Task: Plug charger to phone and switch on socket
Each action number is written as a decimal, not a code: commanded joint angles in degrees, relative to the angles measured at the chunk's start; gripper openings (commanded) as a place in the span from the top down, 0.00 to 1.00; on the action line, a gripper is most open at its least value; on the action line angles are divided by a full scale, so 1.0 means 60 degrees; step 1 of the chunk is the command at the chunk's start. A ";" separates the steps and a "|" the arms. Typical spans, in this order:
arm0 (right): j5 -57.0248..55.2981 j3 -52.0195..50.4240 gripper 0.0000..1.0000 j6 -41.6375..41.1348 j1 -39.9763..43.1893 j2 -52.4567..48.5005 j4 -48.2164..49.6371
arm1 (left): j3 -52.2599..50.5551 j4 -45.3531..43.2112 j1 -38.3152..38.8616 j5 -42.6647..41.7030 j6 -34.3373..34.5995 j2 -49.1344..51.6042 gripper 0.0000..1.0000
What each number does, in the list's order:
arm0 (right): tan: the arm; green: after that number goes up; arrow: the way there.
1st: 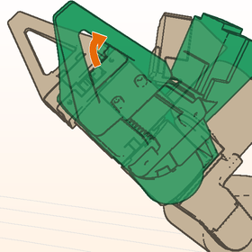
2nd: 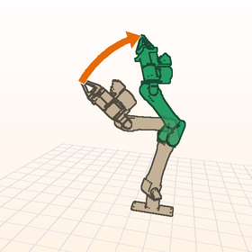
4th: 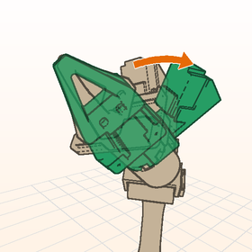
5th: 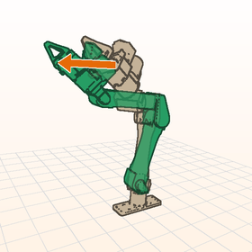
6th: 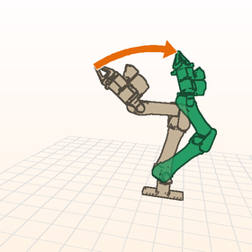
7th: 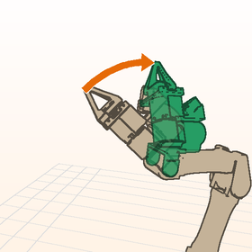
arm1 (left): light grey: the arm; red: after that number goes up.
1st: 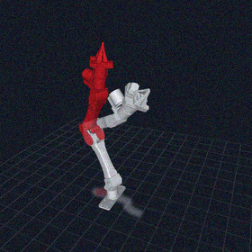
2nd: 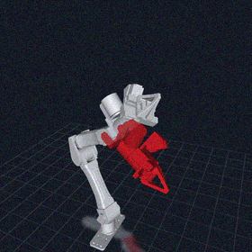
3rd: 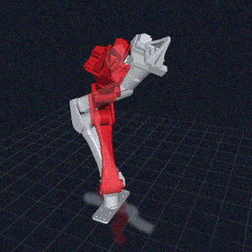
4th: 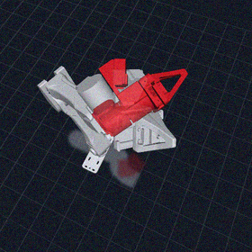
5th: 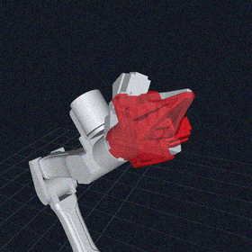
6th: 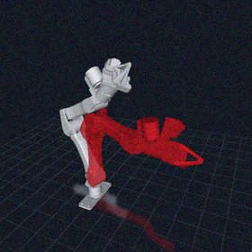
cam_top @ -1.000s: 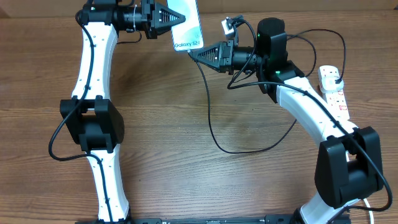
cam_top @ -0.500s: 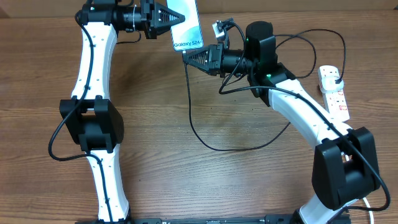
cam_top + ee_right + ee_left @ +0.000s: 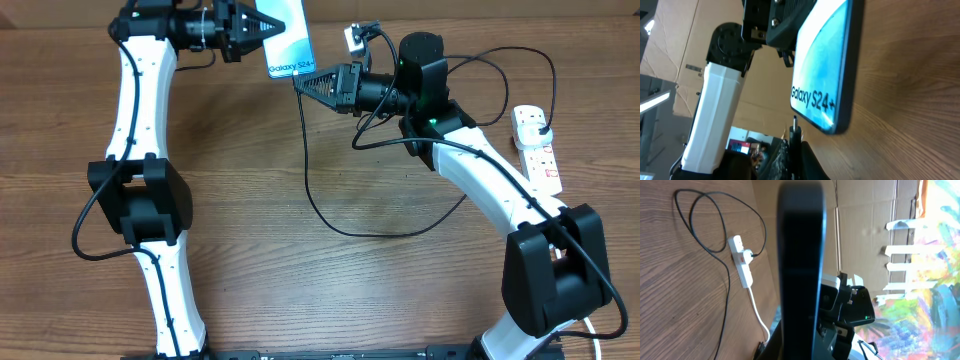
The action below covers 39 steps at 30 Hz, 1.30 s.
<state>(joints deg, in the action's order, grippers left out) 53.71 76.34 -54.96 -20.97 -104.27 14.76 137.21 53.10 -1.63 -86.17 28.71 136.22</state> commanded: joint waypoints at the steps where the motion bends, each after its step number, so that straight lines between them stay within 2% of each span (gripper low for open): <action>1: -0.0157 0.0109 0.96 -0.0171 0.0051 0.0120 -0.0018 | 0.0113 -0.0011 -0.0055 -0.0659 0.0157 -0.0412 0.96; 39: -0.0495 0.0109 0.96 -0.0710 -0.0087 0.0117 -0.0229 | 0.0113 -0.0160 0.0215 -0.0725 0.0510 -0.0412 0.96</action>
<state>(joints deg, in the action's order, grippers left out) 53.17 76.34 -58.43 -21.47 -104.27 13.26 137.21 52.25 -1.10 -86.98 31.44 136.22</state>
